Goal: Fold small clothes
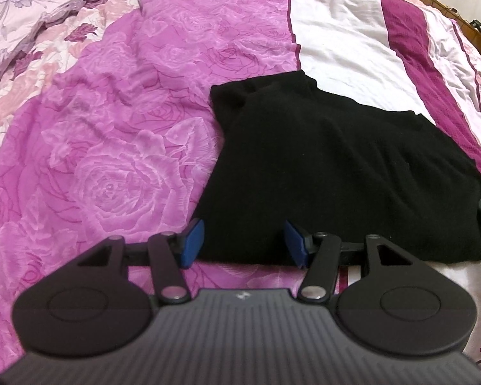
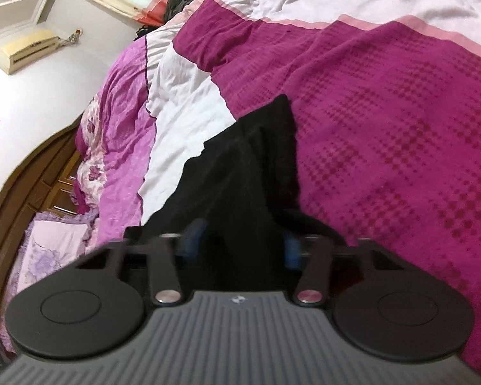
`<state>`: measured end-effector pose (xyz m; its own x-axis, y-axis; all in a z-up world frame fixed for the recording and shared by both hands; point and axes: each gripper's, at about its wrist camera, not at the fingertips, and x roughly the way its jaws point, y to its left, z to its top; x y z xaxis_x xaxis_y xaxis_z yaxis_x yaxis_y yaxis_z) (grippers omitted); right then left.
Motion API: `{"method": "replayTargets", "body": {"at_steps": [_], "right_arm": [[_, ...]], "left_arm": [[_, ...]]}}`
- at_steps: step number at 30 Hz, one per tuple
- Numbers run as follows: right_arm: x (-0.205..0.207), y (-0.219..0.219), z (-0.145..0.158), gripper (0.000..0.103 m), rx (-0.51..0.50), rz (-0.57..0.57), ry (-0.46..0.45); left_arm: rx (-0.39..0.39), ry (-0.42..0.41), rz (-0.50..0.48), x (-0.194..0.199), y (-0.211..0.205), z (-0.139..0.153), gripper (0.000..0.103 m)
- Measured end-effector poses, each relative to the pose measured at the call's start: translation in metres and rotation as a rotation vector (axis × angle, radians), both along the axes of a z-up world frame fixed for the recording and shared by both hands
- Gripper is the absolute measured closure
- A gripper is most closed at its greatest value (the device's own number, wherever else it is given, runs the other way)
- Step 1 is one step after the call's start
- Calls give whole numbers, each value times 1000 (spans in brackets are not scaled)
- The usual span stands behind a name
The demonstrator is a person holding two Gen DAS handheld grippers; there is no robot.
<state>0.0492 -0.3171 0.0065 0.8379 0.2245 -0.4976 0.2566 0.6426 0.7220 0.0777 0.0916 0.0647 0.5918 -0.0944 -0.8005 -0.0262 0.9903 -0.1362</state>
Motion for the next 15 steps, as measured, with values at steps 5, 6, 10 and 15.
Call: {"method": "replayTargets", "body": {"at_steps": [5, 6, 10, 15], "right_arm": [[2, 5, 9, 89, 4, -17, -40], [3, 6, 13, 89, 0, -15, -56], [6, 16, 33, 91, -41, 16, -102], [15, 37, 61, 95, -83, 72, -169]], "left_arm": [[-5, 1, 8, -3, 5, 4, 46], [-5, 3, 10, -4, 7, 4, 46], [2, 1, 21, -6, 13, 7, 46], [11, -12, 29, -7, 24, 12, 46]]}}
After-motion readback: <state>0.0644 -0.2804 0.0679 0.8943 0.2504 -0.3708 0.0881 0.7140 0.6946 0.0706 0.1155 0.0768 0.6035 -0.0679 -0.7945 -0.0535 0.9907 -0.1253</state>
